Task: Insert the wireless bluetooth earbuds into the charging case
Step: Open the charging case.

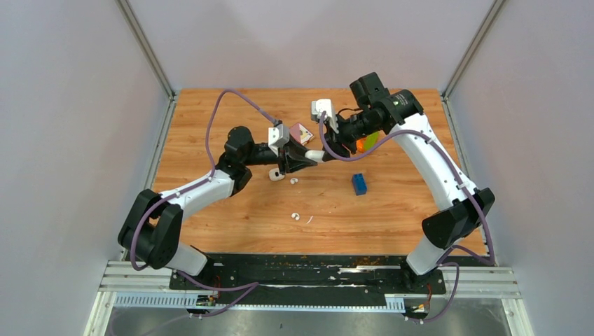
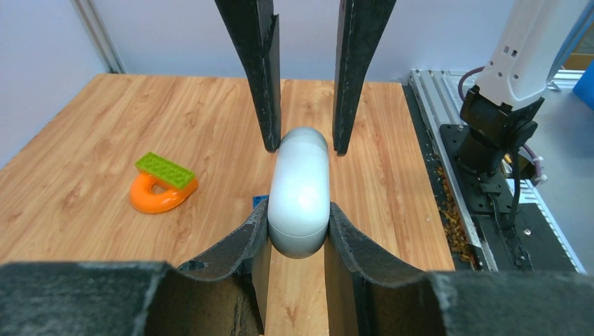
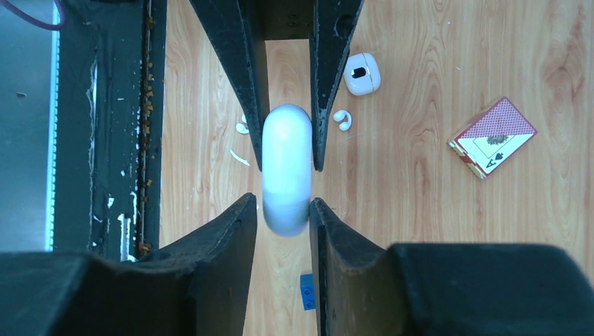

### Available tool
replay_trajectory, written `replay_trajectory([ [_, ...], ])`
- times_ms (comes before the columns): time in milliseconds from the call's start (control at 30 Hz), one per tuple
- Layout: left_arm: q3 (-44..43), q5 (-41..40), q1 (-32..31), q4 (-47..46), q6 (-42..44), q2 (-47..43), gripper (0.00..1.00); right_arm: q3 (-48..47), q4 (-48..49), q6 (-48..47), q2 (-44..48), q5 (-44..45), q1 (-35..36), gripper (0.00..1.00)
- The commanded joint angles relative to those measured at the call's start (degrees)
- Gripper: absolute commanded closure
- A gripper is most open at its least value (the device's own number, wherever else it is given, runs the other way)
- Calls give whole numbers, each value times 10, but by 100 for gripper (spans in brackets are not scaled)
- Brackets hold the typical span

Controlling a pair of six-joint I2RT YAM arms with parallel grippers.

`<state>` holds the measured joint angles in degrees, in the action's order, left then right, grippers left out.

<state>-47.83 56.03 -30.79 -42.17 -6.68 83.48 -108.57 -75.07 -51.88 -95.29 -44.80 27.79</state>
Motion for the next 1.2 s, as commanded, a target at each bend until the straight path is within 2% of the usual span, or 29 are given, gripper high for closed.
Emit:
replay_trajectory([
  [0, -22, 12, -3, -14, 5, 0, 100, -8, -17, -48, -5, 4, 17, 69],
  [200, -22, 8, -2, -17, 1, 0, 100, -10, -9, -39, -13, 9, 21, 79],
  [267, -23, 7, -2, -19, 0, 2, 100, -9, -10, -38, -15, 10, 22, 76],
  [367, -24, 6, -2, -23, -3, 3, 100, -8, -13, -34, -16, 7, 22, 65],
  [533, -24, 4, -3, -27, -7, 4, 100, -5, -10, -31, -17, 10, 23, 66],
  [667, -23, 0, -3, -22, -8, 5, 99, -12, -5, -24, -22, 10, 23, 77],
  [800, -14, -25, -3, -27, -25, 1, 66, -14, 3, -14, -20, 17, 22, 87],
  [933, -3, -35, -2, -33, -45, -1, 49, -16, 4, -14, -19, 26, 20, 88],
  [1000, 0, -30, -2, -34, -45, -1, 50, -16, 5, -13, -18, 28, 19, 88],
  [1100, -3, -23, -2, -33, -40, 0, 60, -18, 6, -13, -18, 29, 18, 88],
  [1167, -6, -14, -2, -30, -35, 2, 63, -24, 8, -9, -18, 30, 16, 88],
])
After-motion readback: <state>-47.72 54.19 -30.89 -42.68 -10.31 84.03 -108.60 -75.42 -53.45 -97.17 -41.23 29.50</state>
